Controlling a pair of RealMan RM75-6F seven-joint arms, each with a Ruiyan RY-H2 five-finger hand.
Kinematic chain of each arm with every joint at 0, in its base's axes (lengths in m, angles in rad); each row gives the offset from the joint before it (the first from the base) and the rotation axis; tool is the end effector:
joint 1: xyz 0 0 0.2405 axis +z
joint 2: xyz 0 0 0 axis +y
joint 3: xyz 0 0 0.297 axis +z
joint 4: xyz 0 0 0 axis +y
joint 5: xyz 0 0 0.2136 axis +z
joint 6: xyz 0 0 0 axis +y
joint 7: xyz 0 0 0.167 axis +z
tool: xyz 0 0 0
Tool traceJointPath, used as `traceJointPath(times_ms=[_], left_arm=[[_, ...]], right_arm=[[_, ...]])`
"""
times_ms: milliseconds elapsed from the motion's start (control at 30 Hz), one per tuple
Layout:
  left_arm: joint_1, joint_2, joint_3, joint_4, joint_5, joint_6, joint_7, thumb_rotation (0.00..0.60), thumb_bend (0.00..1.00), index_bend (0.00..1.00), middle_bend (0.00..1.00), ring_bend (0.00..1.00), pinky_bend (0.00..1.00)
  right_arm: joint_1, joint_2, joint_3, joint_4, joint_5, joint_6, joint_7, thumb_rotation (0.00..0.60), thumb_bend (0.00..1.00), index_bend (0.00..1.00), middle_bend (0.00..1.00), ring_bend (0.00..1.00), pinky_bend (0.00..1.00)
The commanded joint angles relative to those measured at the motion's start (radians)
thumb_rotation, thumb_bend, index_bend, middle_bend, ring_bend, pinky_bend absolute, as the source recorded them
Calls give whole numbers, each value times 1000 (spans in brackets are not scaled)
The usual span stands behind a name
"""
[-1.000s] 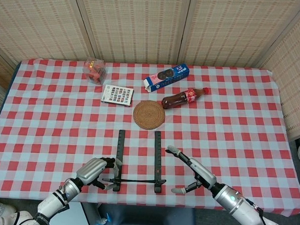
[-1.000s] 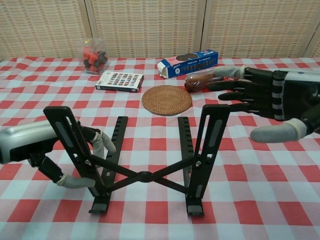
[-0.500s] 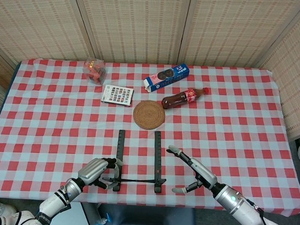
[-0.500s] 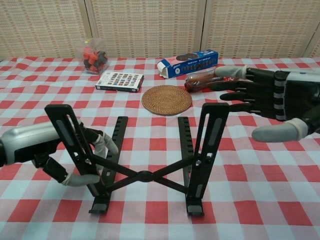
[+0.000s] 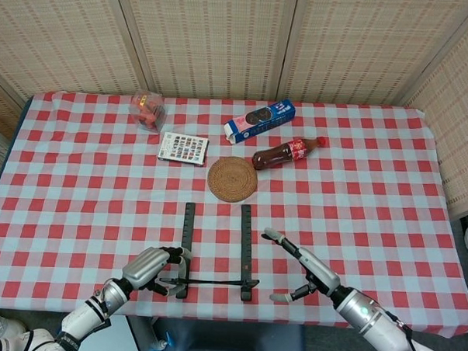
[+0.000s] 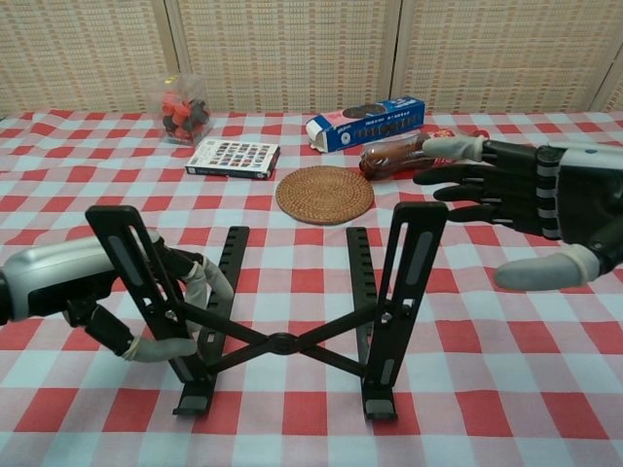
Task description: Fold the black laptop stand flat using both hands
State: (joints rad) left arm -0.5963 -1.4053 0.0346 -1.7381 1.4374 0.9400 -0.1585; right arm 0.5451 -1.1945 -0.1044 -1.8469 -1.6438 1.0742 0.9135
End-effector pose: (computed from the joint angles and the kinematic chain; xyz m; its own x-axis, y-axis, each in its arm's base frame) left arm -0.1884 0.2763 -0.0271 0.1293 0.6153 0.7776 0.9293 -0.3487 0.1214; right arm -0.1960 -0.2552 0.0441 -0.4235 -0.6991 0.5760 -0.8056 -0.0001 -0.5924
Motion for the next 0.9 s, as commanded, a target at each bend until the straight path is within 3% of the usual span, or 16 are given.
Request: traceJointPath(times_ms=[33,267,733,900], left_arm=[[0,0,1,0,4,-2,4,412,352,514,260,284,309],[-2,-5,1,5,3,-12,4,385,352,477,259,283,310],[3,-9,5,9,8,-10,34,421,352,526,260,283,309],[6,-14,1,14,10,-1,37,420,352,487,260,283,309]], right_arm=[[-13,-5,3,-16,41,-16,-134,600,24,0,67,0,0],[-17,2,10,-41,62,-33,-152,600,24,0,67,0,0],[-21,4,14,-39,44,-41,-128,600,24,0,67,0,0],[-22,6,14,-36,38,-41,-119,600,24,0,67,0,0]])
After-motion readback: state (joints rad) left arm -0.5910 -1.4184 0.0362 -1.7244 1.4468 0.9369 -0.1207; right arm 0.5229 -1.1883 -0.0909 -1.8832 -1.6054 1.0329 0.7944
